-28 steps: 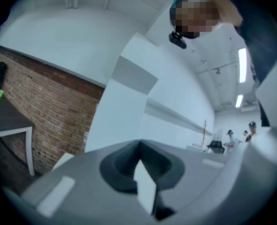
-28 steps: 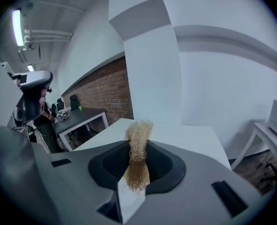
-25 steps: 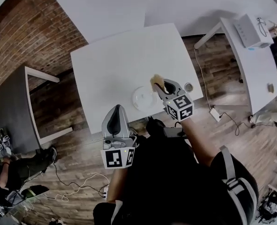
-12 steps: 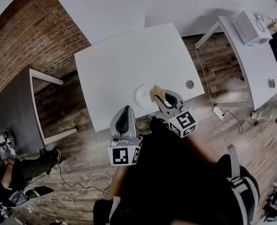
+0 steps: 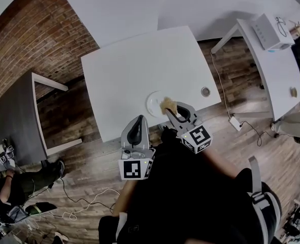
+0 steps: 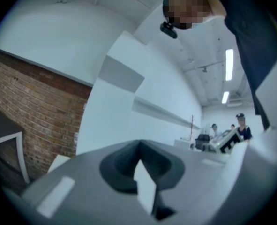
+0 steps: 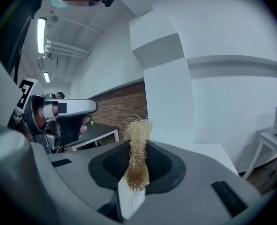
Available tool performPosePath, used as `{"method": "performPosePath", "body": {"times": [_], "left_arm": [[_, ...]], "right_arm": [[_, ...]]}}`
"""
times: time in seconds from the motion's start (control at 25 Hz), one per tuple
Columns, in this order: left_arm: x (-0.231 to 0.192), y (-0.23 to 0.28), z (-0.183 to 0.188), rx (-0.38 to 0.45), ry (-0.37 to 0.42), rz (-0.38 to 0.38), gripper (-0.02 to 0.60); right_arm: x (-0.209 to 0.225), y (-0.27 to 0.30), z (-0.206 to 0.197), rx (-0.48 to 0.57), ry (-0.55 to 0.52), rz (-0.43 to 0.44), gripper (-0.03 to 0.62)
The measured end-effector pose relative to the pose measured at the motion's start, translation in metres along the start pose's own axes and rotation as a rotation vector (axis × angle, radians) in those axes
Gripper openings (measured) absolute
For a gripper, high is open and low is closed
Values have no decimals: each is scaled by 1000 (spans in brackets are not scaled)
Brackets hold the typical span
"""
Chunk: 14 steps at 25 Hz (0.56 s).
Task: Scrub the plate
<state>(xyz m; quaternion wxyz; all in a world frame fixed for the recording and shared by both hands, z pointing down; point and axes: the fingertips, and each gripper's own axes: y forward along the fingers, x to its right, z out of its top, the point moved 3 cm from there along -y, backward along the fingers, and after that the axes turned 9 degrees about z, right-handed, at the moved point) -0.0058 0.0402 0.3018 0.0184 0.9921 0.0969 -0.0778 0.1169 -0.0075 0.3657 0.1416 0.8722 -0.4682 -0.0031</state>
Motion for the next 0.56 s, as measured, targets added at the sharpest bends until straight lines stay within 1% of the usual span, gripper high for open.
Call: {"method": "performPosePath", "body": {"times": [0.56], "left_arm": [[-12, 9, 4, 11, 0, 11, 3]], "right_arm": [[-2, 14, 6, -5, -19, 25, 78]]}}
